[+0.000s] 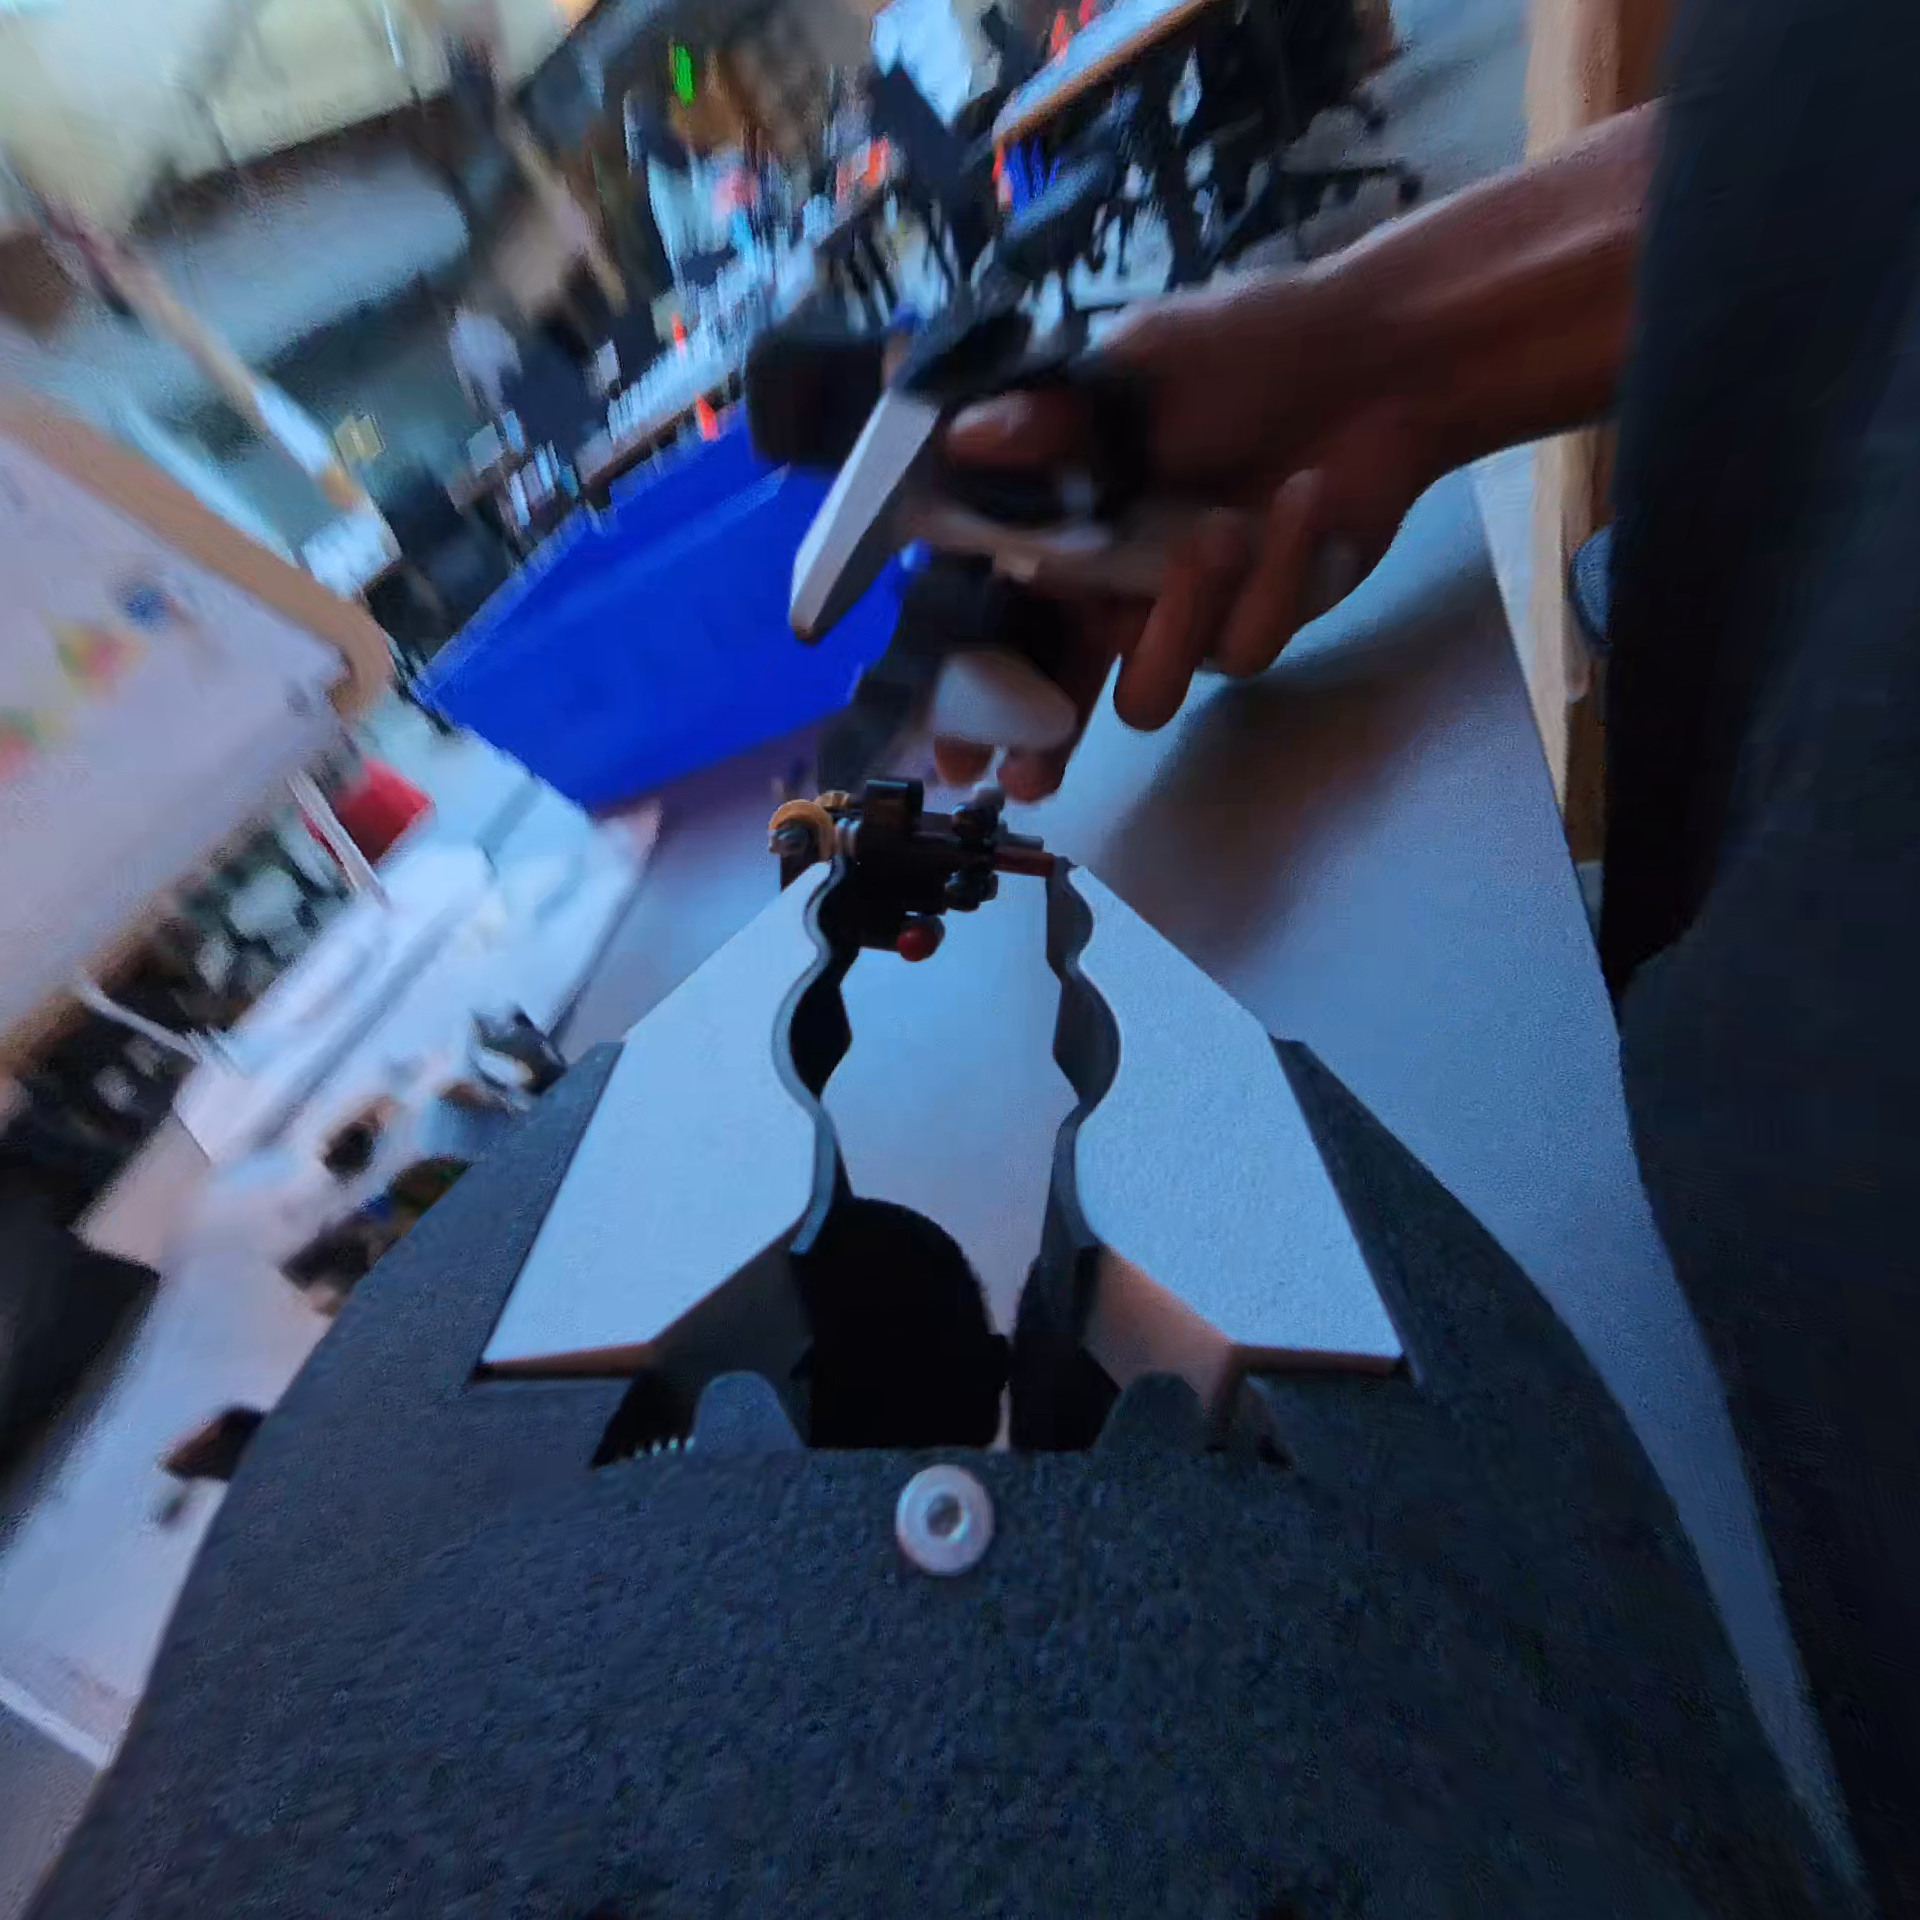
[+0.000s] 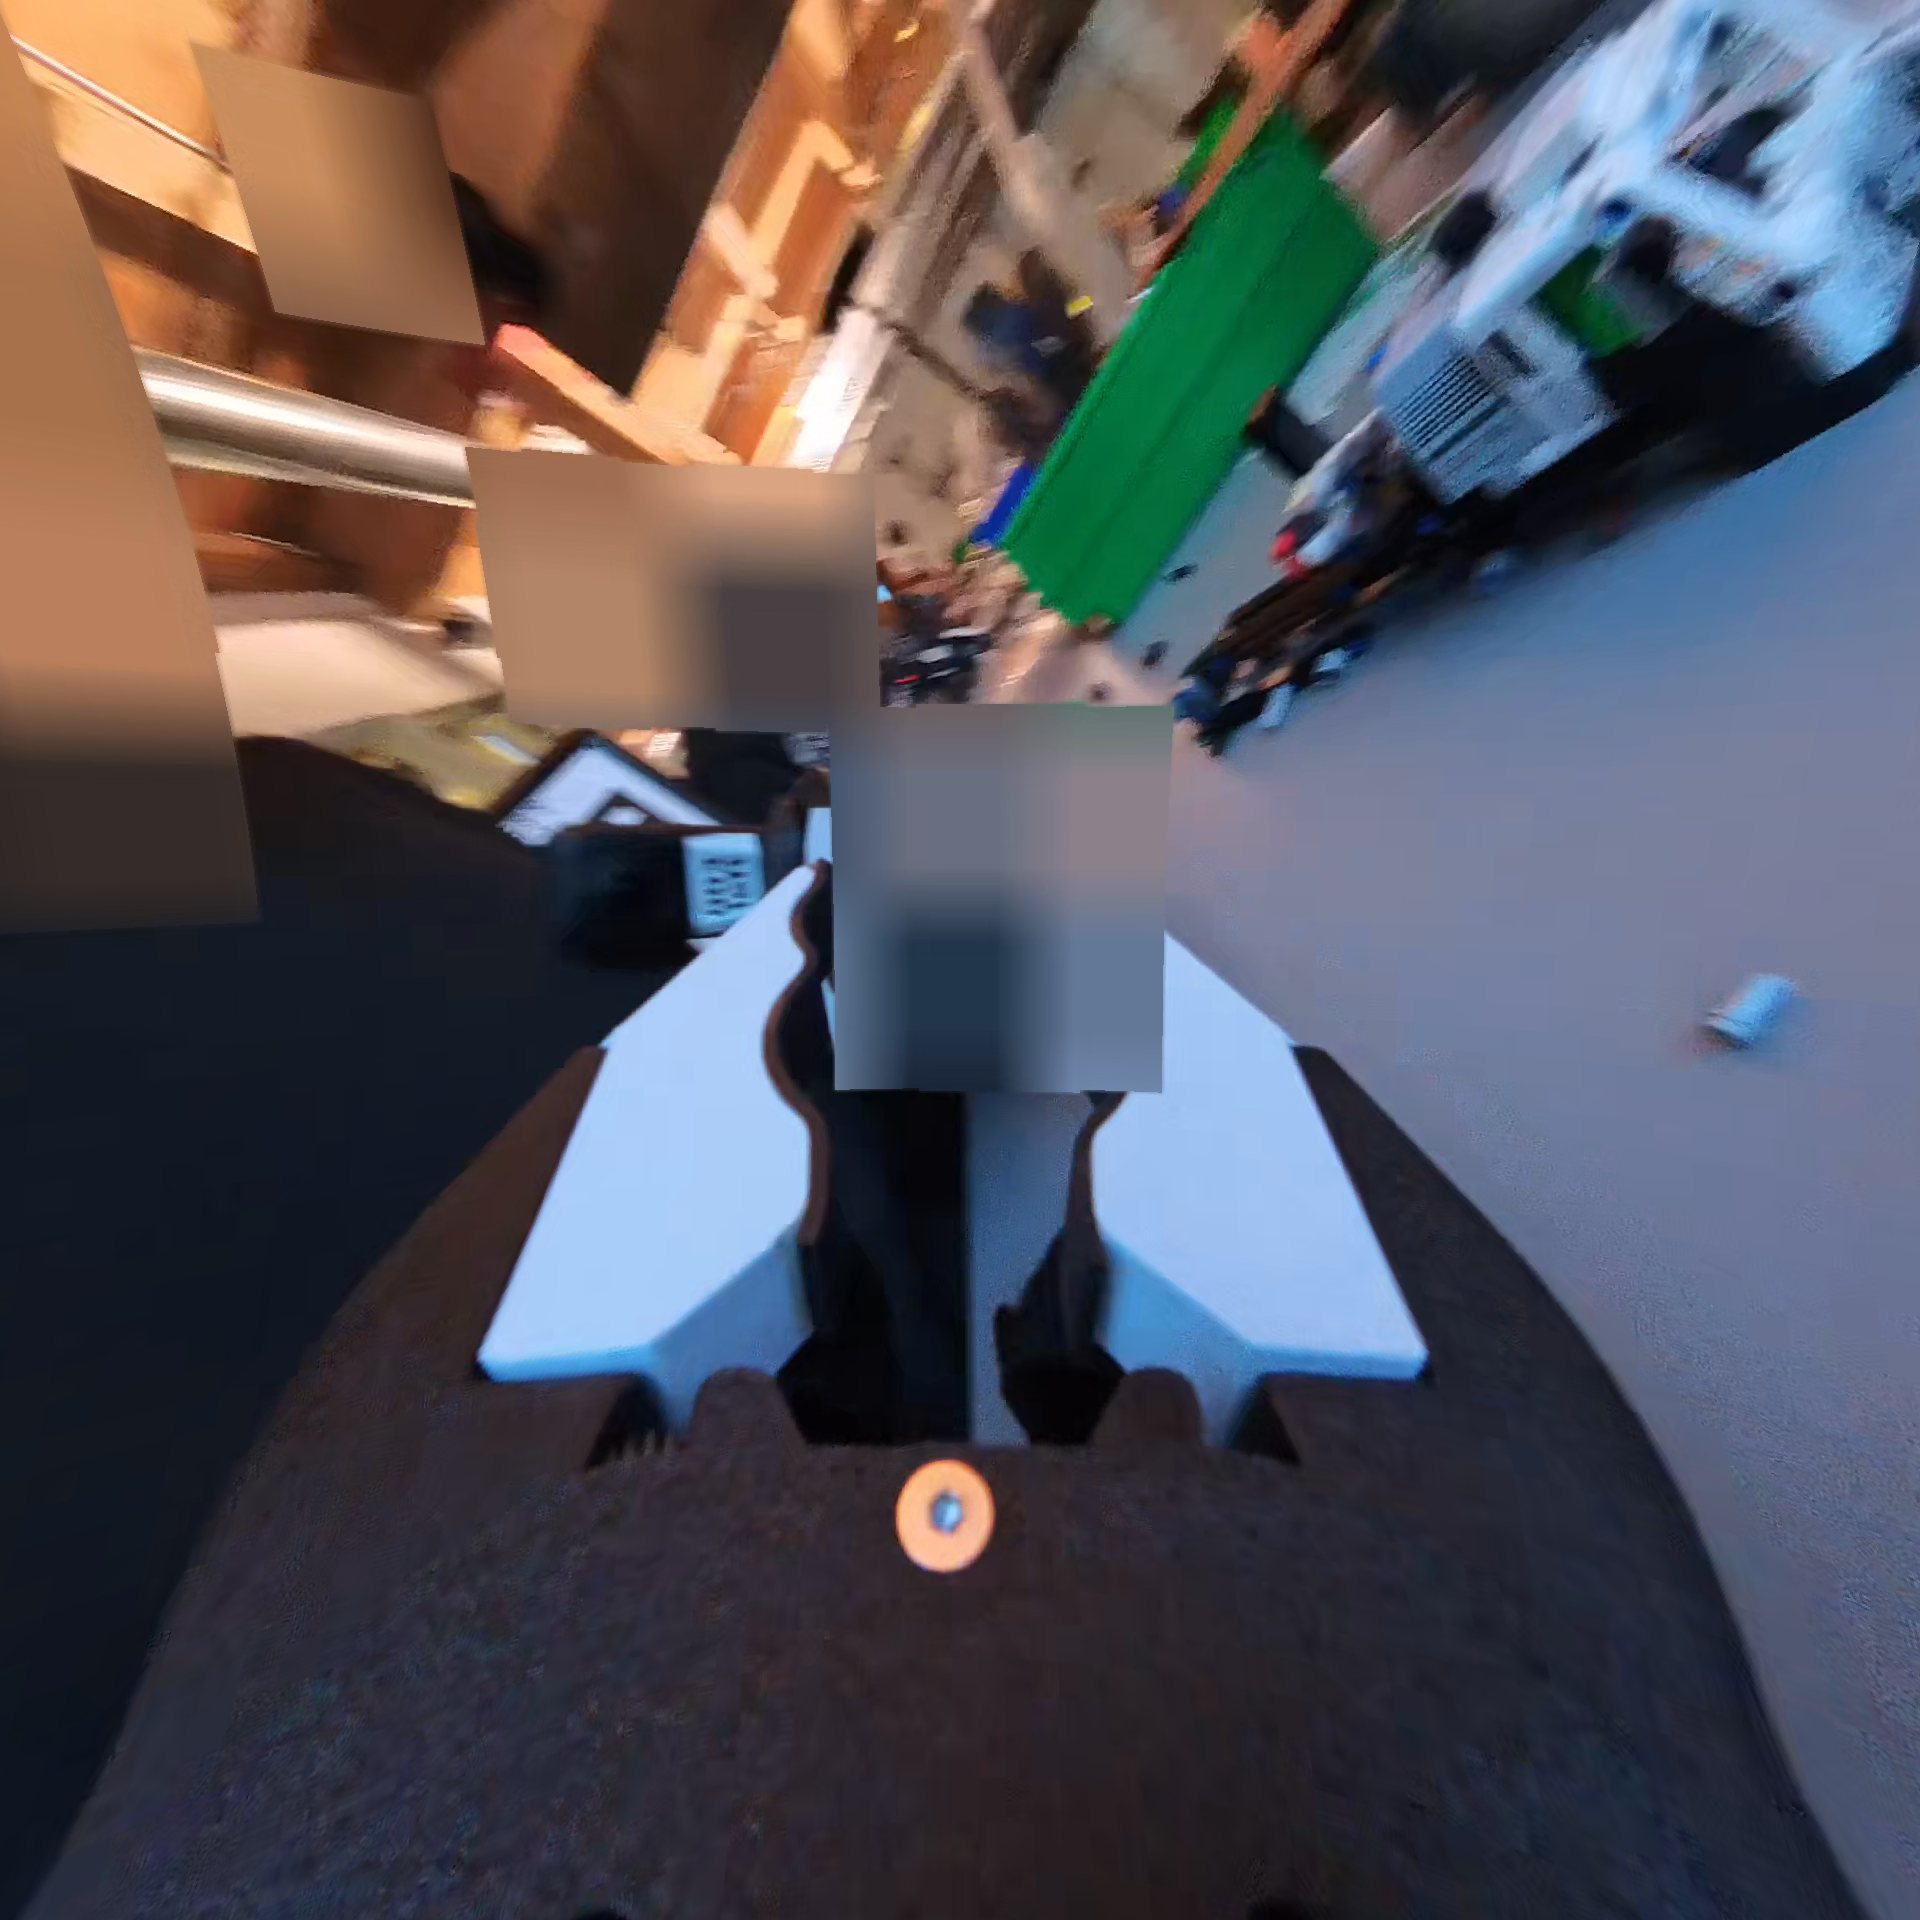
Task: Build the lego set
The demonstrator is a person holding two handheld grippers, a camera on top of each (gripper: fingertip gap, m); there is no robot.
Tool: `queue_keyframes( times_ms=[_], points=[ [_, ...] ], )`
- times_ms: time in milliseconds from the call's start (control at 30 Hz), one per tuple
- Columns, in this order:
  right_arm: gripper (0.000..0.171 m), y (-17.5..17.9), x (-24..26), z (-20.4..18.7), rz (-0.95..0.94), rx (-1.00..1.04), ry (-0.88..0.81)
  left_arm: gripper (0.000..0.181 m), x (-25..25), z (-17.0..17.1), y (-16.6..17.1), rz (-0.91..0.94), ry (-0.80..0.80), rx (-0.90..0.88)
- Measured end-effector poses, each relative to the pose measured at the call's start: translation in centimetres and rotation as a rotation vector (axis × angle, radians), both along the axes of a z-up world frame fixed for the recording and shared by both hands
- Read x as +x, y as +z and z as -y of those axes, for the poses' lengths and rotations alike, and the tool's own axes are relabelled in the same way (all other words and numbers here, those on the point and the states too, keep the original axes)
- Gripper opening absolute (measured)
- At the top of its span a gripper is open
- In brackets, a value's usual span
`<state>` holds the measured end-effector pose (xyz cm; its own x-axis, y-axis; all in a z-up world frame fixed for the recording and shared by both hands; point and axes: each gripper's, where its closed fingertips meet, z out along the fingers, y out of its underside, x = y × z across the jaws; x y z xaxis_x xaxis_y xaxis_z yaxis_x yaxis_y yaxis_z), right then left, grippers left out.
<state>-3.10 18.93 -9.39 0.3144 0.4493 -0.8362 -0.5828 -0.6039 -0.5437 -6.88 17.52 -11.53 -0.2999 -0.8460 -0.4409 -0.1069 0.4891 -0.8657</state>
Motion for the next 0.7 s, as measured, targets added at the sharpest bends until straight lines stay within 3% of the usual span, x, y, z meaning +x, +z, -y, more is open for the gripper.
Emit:
queue_keyframes(
  times_ms=[200,267,400,500,700],
  points=[
    [0.053,1.5,-2.5,0.5,-0.324,-0.139,0.392,0.033,-1.3,1.3,3.6,0.232,-0.232,0.13],
    [0.049,1.7,-3.8,0.5,-0.343,-0.178,0.465,0.034,-1.6,1.3,3.3,0.228,-0.27,0.166],
    [0.017,2.1,-5.0,-0.2,-0.327,-0.163,0.49,0.033,-1.9,1.0,2.8,0.202,-0.282,0.15],
    [0.009,1.4,-4.2,-1.6,-0.288,-0.149,0.37,0.034,-1.9,0.4,2.0,0.093,-0.233,0.002],
    [0.006,-1.7,-3.4,-2.3,-0.034,-0.136,0.192,0.034,-2.2,0.4,-0.2,-0.277,-0.179,-0.555]
  ],
)
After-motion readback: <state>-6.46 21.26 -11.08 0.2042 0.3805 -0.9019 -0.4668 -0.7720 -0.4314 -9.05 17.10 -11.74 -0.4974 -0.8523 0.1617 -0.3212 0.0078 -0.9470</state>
